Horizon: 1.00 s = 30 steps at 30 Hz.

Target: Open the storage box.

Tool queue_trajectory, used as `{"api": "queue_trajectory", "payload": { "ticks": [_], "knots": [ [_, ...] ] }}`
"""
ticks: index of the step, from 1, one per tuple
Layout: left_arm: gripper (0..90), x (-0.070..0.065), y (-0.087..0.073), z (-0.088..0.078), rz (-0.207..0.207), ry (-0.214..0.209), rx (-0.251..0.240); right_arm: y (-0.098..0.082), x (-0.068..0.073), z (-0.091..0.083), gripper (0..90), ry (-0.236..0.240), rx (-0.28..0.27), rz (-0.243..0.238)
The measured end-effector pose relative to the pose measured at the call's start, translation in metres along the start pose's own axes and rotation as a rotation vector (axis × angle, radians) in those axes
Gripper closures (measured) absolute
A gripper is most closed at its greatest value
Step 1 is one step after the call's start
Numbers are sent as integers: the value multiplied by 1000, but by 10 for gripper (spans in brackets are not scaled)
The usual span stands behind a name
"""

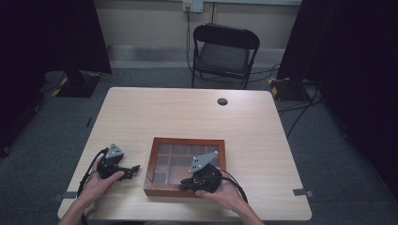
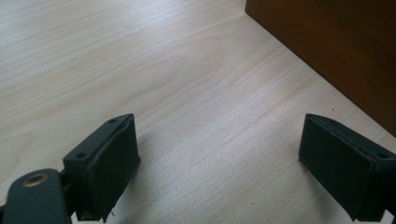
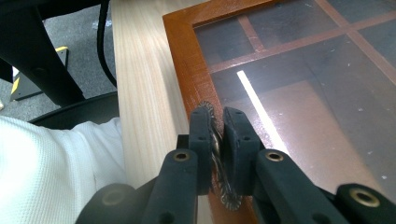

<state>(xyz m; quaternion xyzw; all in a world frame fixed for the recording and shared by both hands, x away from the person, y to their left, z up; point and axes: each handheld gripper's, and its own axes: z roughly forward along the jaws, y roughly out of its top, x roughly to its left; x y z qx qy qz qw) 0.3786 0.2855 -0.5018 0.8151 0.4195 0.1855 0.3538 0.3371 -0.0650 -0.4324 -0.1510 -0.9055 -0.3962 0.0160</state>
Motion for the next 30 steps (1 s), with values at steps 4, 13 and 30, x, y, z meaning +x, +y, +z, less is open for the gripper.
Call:
{"api": "queue_trajectory", "payload": {
  "ticks": [4,13,30],
  "knots": [
    [111,0,0,0,-2,-1,-1,1,-1,-1,826,8,6,0],
    [111,0,0,0,-2,-1,-1,4,-2,-5,826,13,-10,-8],
    [111,0,0,0,-1,-1,-1,15,-3,-17,827,21,-31,-21]
  ]
}}
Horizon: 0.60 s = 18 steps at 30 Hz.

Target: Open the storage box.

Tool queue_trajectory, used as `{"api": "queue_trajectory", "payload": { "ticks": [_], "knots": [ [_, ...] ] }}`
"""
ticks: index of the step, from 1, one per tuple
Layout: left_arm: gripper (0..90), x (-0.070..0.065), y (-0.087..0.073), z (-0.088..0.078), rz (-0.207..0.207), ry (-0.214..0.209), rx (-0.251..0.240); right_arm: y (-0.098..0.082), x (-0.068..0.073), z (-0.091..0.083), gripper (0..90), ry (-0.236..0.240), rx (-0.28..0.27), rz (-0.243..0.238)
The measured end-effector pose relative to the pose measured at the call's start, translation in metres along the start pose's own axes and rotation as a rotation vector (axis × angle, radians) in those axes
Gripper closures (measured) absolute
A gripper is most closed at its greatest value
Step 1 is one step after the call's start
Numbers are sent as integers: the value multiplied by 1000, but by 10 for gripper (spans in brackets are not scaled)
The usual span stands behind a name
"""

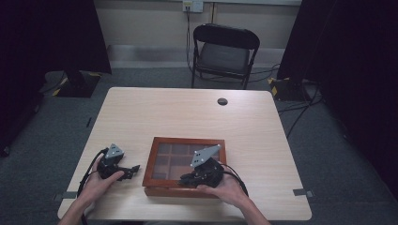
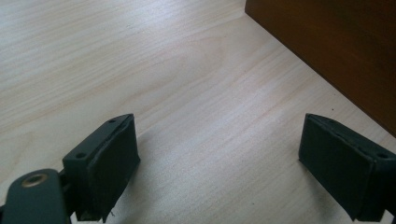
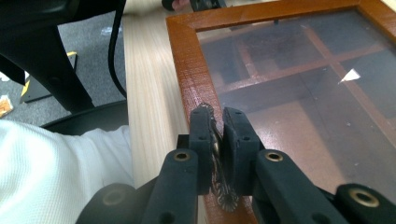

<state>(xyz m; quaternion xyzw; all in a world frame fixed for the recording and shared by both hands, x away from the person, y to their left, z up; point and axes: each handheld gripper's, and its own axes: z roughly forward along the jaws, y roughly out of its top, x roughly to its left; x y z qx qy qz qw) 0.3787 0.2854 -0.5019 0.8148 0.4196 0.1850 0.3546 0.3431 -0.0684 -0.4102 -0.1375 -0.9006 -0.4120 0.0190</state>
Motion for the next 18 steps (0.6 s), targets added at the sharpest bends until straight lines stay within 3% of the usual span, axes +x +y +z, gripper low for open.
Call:
{"api": "queue_trajectory", "payload": {
  "ticks": [18],
  "knots": [
    [111,0,0,0,0,0,0,11,0,-12,827,-13,-33,-14]
  ]
}}
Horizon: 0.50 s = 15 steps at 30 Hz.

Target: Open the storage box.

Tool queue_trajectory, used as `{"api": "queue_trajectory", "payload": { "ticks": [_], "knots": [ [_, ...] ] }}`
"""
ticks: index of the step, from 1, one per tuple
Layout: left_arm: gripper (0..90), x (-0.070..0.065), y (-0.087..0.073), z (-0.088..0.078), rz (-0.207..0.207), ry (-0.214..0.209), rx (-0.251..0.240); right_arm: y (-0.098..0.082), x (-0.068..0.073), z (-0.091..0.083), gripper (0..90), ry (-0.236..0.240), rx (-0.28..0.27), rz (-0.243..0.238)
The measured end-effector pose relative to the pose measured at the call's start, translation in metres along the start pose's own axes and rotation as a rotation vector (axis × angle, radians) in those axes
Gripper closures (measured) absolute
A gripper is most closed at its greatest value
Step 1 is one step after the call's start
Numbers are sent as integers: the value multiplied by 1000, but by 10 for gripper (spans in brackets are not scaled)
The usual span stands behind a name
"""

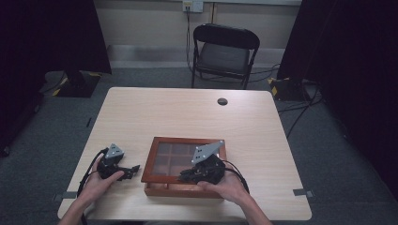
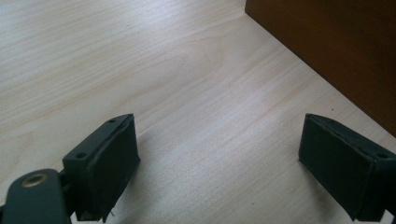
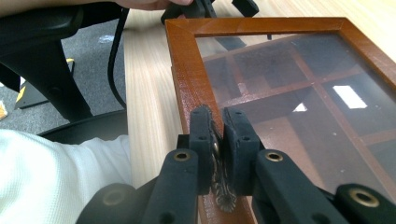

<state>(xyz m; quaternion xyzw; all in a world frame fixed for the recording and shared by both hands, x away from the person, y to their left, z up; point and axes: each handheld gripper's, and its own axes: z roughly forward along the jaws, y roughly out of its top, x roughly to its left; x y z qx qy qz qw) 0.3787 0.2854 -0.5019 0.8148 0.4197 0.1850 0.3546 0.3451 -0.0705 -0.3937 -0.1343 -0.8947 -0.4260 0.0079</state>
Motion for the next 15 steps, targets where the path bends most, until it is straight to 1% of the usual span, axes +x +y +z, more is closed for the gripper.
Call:
{"api": "queue_trajectory", "payload": {
  "ticks": [4,15],
  "knots": [
    [111,0,0,0,0,0,0,4,-1,-3,827,-3,-7,-6],
    [111,0,0,0,0,0,0,10,-4,-9,827,2,-19,7]
  ]
}}
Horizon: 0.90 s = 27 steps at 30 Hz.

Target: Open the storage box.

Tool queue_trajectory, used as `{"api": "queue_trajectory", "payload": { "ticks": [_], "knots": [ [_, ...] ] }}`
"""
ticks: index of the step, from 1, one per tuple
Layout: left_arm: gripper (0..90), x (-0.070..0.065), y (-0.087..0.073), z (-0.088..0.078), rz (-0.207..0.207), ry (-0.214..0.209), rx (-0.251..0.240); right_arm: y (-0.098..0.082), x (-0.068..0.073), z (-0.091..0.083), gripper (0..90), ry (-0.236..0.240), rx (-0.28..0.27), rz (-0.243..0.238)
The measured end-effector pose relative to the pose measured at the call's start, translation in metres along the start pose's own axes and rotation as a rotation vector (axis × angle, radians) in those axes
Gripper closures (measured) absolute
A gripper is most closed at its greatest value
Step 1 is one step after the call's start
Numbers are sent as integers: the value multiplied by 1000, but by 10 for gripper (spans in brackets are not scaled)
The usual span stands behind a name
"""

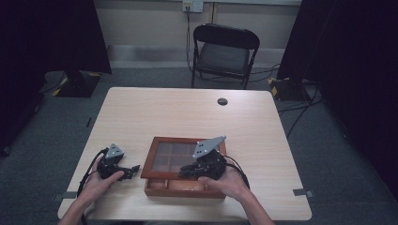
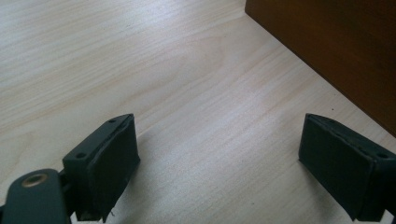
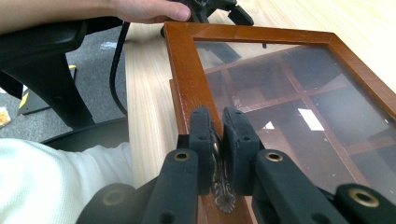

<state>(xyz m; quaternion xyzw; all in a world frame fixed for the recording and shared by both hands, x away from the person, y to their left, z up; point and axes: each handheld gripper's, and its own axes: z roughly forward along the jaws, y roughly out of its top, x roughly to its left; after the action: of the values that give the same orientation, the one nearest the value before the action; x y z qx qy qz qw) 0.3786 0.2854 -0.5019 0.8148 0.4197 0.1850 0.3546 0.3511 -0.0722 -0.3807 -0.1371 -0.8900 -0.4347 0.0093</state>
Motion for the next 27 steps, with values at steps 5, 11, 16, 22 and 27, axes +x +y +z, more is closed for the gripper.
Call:
{"api": "queue_trajectory", "payload": {
  "ticks": [5,11,16,22,27],
  "knots": [
    [111,0,0,0,0,1,0,3,-1,-2,827,-2,-1,3],
    [110,0,0,0,0,0,0,6,-3,-5,827,-1,-9,7],
    [111,0,0,0,0,0,0,9,-4,-7,827,-1,-9,9],
    [111,0,0,0,0,0,0,12,-5,-8,827,-2,-5,7],
    [111,0,0,0,0,0,0,13,-6,-9,827,0,-3,7]
  ]
}}
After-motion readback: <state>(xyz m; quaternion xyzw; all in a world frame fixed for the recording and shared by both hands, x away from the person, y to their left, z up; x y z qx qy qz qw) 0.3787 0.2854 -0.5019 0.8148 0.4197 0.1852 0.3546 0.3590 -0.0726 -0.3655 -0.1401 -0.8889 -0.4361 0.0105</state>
